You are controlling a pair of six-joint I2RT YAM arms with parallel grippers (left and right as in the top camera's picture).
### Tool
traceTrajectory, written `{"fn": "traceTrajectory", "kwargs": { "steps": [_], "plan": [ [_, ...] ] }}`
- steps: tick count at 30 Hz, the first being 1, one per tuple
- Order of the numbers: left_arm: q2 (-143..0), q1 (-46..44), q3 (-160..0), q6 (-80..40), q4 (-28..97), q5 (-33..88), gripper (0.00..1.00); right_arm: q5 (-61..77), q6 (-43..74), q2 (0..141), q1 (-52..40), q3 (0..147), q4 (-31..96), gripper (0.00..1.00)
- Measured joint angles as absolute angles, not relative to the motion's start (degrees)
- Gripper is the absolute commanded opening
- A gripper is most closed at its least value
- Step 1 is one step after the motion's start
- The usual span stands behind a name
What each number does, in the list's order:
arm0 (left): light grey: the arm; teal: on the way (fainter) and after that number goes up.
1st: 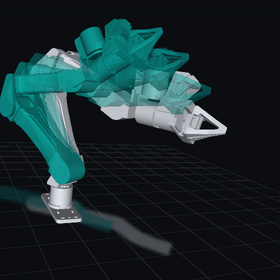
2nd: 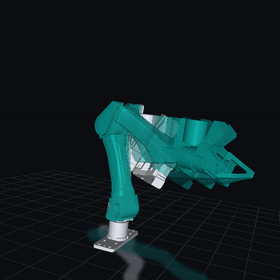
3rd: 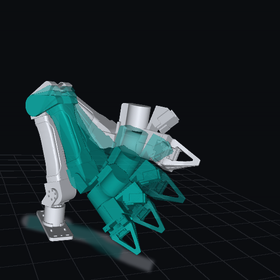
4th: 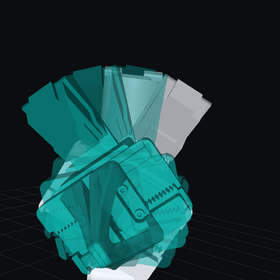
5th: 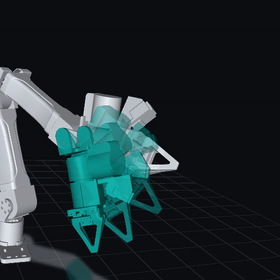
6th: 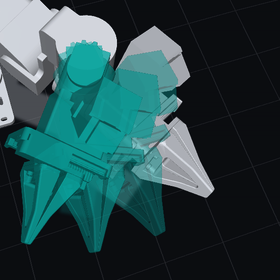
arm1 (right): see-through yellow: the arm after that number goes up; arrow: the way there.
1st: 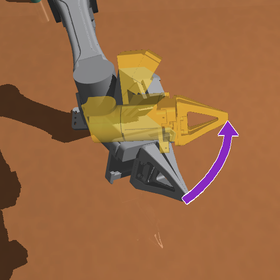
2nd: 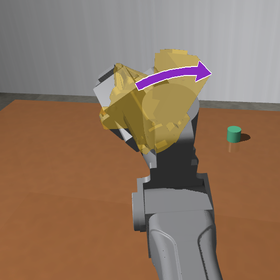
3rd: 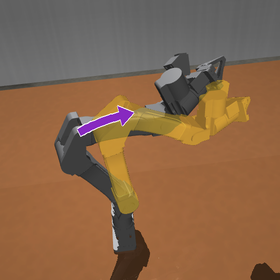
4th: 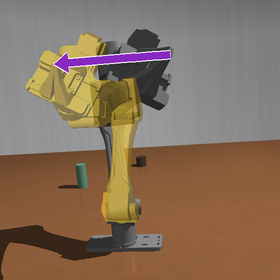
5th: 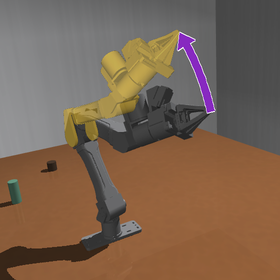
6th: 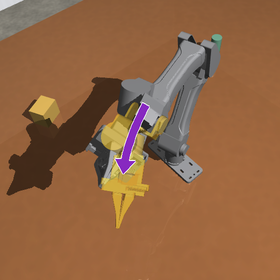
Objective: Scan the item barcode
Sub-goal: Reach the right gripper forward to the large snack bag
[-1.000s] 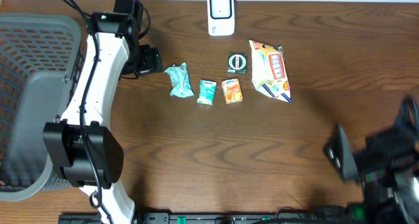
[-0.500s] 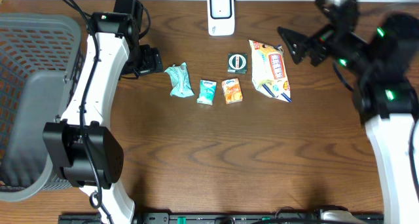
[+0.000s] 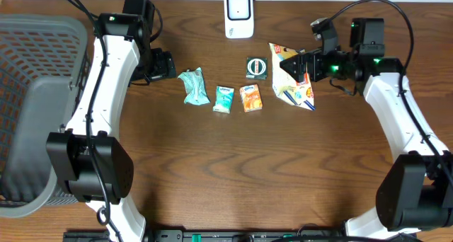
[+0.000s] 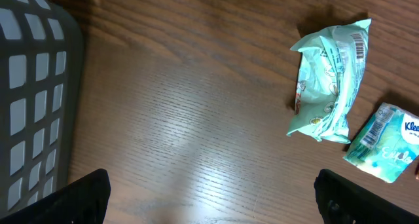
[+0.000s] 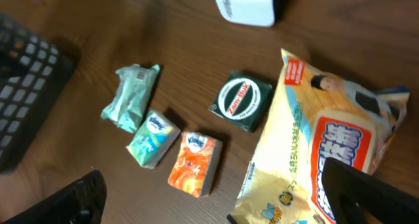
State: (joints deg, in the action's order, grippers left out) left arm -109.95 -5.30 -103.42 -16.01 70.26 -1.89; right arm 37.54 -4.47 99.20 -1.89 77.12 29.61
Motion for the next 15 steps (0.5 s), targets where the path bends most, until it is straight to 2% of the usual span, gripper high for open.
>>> {"fn": "traceTrajectory", "kwargs": {
  "steps": [6, 15],
  "plan": [
    [-110.0, -5.3, -103.4, -16.0, 70.3, -1.9, 0.98, 22.4, 0.7, 99.2, -7.4, 78.7, 29.9, 0.99],
    [-110.0, -5.3, -103.4, -16.0, 70.3, -1.9, 0.98, 0.8, 1.3, 100.7, -17.3, 86.5, 29.3, 0.99]
  ]
}}
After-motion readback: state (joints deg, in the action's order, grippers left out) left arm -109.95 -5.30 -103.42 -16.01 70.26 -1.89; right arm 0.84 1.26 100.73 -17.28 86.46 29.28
